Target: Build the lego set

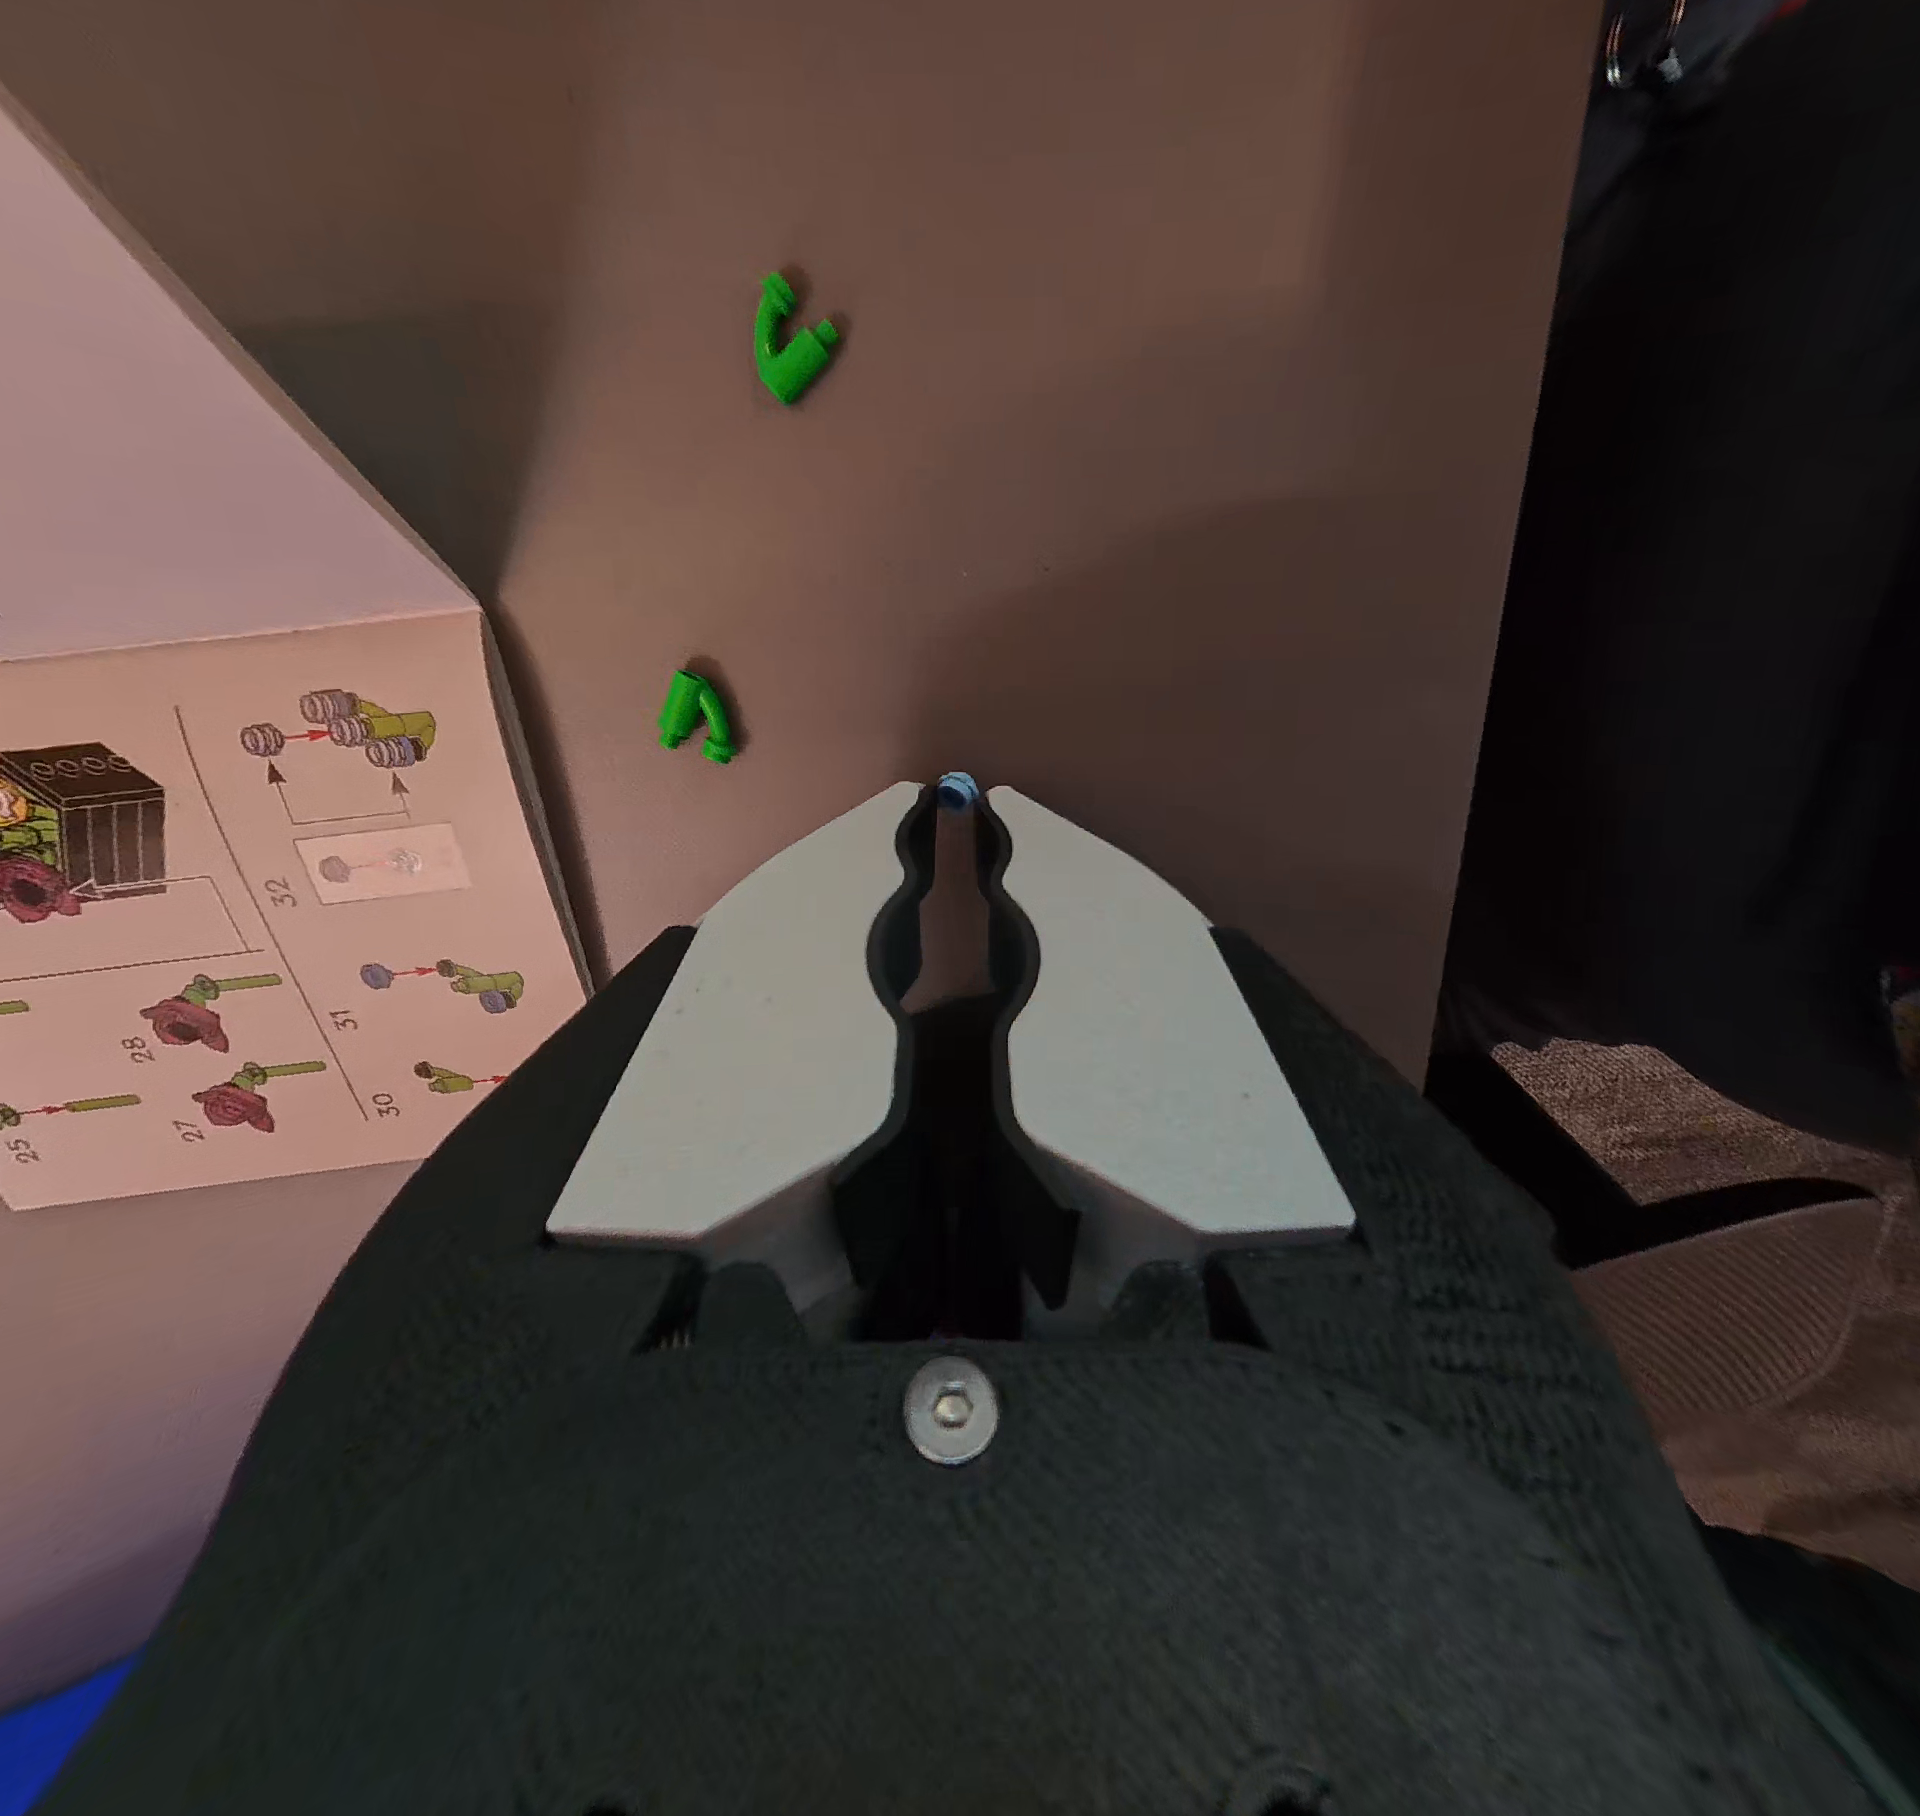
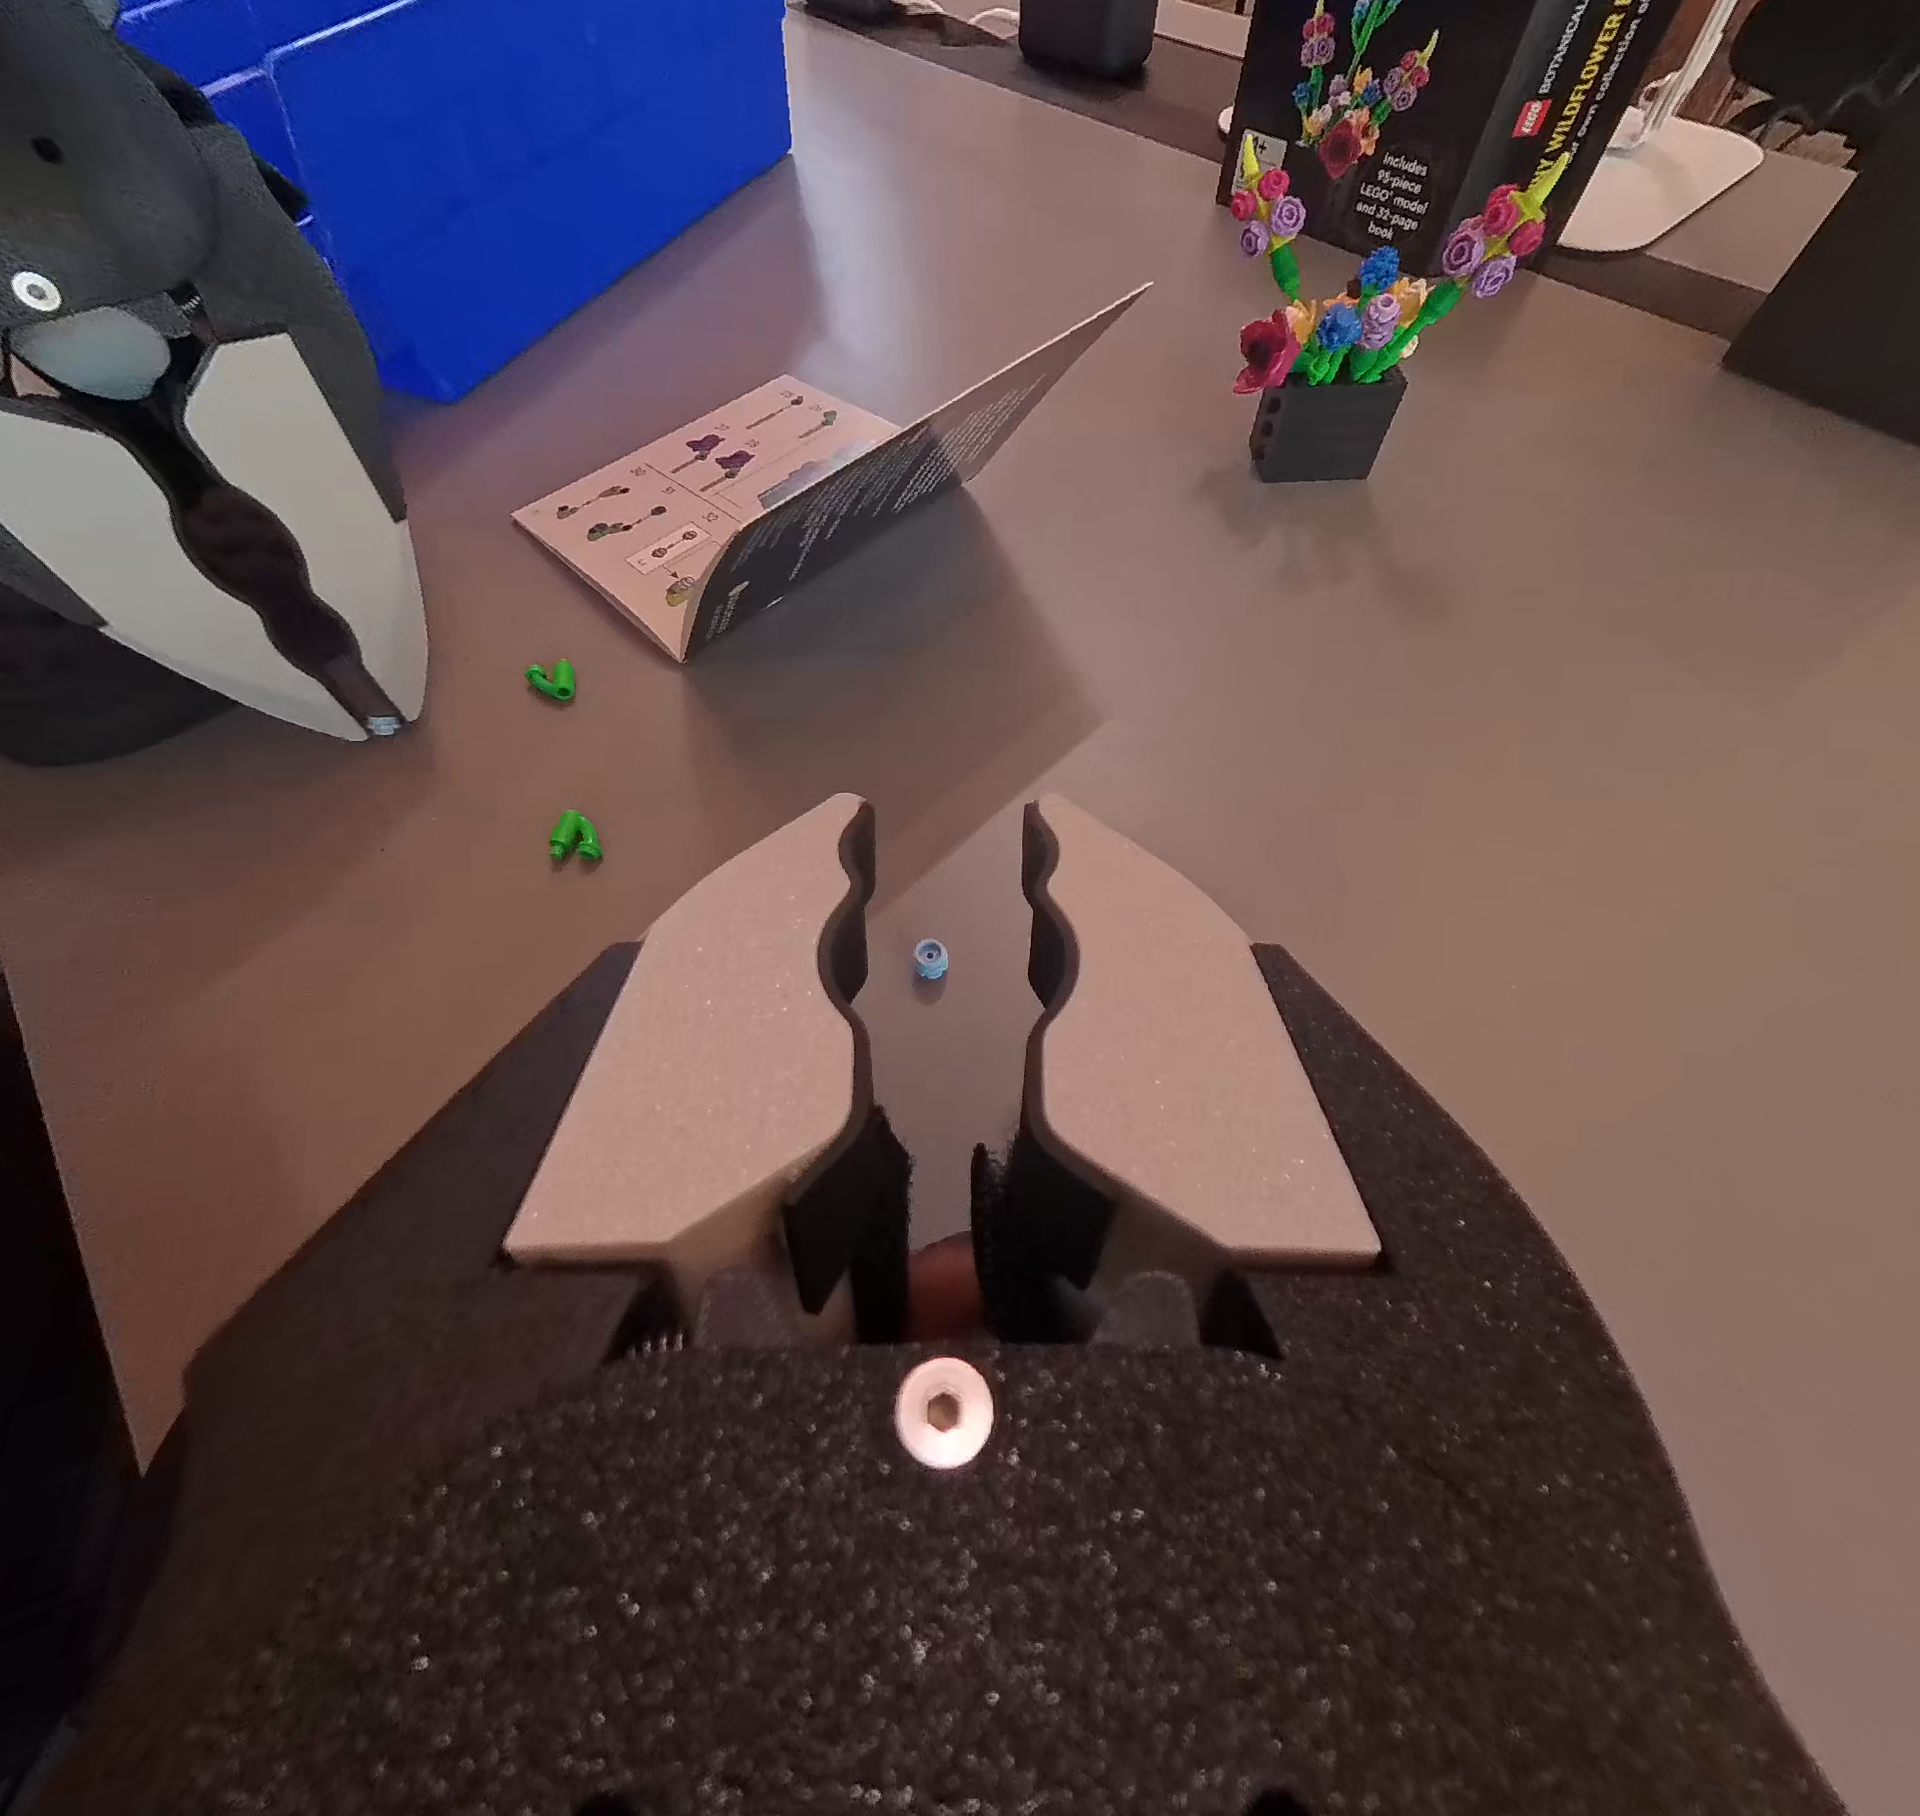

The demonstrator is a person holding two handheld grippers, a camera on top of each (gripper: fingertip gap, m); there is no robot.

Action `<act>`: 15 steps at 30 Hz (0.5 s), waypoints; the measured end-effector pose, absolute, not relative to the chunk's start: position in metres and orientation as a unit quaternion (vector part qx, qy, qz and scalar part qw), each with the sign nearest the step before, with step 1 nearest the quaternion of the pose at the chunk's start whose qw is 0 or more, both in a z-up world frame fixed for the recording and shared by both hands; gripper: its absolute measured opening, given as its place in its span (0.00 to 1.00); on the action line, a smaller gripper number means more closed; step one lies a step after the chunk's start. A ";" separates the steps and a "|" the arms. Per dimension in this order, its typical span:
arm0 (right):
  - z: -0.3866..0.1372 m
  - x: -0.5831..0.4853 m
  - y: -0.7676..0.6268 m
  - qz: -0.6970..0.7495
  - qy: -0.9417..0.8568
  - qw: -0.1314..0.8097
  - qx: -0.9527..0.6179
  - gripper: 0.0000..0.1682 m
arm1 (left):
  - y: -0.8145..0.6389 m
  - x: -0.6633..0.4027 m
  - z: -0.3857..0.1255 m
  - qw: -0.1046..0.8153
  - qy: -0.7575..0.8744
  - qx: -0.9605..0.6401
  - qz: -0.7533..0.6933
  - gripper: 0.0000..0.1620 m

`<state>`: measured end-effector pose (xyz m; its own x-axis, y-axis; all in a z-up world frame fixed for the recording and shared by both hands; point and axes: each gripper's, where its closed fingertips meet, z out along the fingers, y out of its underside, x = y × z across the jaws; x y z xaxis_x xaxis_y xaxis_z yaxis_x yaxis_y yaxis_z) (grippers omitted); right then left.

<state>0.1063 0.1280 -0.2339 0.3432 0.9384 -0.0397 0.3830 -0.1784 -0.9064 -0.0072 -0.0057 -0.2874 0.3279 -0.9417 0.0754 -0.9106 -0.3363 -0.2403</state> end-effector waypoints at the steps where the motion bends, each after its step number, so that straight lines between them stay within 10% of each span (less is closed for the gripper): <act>1: -0.234 0.106 0.128 0.322 -0.473 0.431 -0.697 0.16 | -0.006 -0.008 -0.288 0.075 0.572 -0.811 -0.097 0.05; 15: -0.234 0.107 0.129 0.325 -0.471 0.429 -0.699 0.16 | -0.011 -0.006 -0.287 0.073 0.571 -0.812 -0.094 0.12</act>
<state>0.1067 0.1286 -0.2345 0.3447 0.9374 -0.0490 0.3800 -0.1871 -0.9058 -0.0057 -0.0112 -0.2874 0.3306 -0.9412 0.0698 -0.9139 -0.3377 -0.2254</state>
